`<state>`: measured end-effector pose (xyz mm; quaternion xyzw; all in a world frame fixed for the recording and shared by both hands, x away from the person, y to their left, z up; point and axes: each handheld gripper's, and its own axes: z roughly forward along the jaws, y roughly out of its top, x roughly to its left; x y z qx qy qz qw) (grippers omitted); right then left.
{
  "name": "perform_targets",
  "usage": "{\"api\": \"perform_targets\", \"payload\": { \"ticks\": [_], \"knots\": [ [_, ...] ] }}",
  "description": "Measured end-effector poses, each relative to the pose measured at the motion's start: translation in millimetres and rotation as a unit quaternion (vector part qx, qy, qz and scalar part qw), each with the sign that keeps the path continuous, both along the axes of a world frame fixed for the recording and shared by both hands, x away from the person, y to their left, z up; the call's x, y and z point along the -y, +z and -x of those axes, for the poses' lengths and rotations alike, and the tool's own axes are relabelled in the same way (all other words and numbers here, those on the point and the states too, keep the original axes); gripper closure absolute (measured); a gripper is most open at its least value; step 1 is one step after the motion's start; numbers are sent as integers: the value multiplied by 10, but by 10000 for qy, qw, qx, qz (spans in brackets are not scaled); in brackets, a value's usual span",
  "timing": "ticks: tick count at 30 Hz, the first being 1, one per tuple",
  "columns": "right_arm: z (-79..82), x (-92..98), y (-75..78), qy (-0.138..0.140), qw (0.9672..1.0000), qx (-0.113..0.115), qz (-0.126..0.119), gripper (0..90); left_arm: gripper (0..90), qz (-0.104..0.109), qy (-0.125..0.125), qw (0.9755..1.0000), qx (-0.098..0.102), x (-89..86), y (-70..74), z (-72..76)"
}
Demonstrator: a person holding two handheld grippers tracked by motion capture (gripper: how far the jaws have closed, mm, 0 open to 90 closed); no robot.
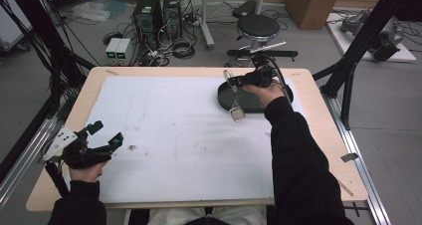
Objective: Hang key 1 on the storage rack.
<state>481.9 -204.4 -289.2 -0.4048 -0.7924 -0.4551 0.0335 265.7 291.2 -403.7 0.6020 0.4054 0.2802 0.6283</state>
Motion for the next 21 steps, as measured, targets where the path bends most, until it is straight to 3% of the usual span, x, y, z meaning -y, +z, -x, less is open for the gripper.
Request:
{"api": "perform_targets", "payload": {
  "ticks": [13, 15, 21],
  "knots": [
    [-126, 87, 185, -1, 9999, 0, -107, 749, 74, -33, -3, 10000, -11, -1, -2, -1],
    [-161, 85, 205, -10, 10000, 49, -5, 749, 74, -30, -4, 10000, -12, -3, -2, -2],
    [-262, 135, 275, -117, 9997, 68, -189, 749, 74, -19, -7, 10000, -18, -2, -6, -9]
  ]
}}
